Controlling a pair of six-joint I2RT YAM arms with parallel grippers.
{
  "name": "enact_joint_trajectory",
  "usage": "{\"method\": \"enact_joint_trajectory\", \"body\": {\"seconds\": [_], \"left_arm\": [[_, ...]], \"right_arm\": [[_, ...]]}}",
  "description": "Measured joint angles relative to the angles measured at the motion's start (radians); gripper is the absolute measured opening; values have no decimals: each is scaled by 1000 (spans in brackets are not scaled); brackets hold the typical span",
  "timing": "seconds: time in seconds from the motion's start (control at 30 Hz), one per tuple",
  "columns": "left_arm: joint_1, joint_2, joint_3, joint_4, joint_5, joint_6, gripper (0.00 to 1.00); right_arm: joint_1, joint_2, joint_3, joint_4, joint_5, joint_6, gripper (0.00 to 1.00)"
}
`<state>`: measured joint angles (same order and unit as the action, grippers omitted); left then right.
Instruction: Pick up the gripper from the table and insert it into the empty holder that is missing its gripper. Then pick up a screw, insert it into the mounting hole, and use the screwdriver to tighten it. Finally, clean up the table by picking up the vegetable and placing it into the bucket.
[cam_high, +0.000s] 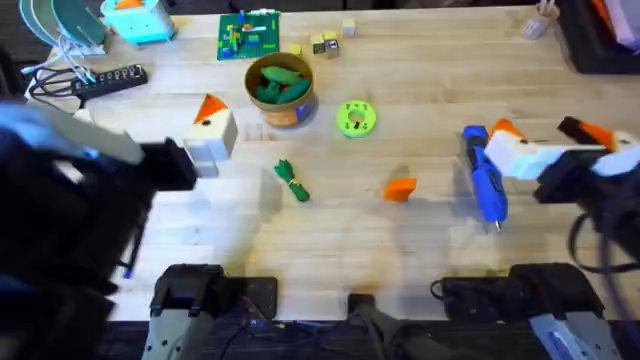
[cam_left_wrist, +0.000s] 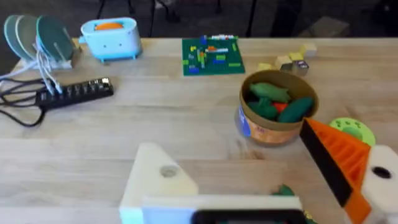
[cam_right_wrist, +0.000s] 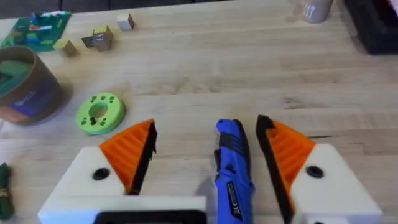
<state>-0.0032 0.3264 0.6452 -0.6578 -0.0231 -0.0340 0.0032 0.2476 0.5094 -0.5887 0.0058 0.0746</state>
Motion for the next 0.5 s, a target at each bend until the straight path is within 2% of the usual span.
{"method": "enact_joint_trajectory", "body": {"seconds": [0.1,0.2,0.37,0.5], "left_arm": [[0,126,120,-95,7,-14,994],[0,218,196,-113,34,-24,993],[0,280,217,-121,121,-36,993],[-3,338,214,-148,217,-122,995]], "right_arm": [[0,90,117,-81,-1,0,982],[0,156,198,-96,0,0,982],[0,172,218,-100,-1,0,983],[0,172,218,-100,0,0,982]]}}
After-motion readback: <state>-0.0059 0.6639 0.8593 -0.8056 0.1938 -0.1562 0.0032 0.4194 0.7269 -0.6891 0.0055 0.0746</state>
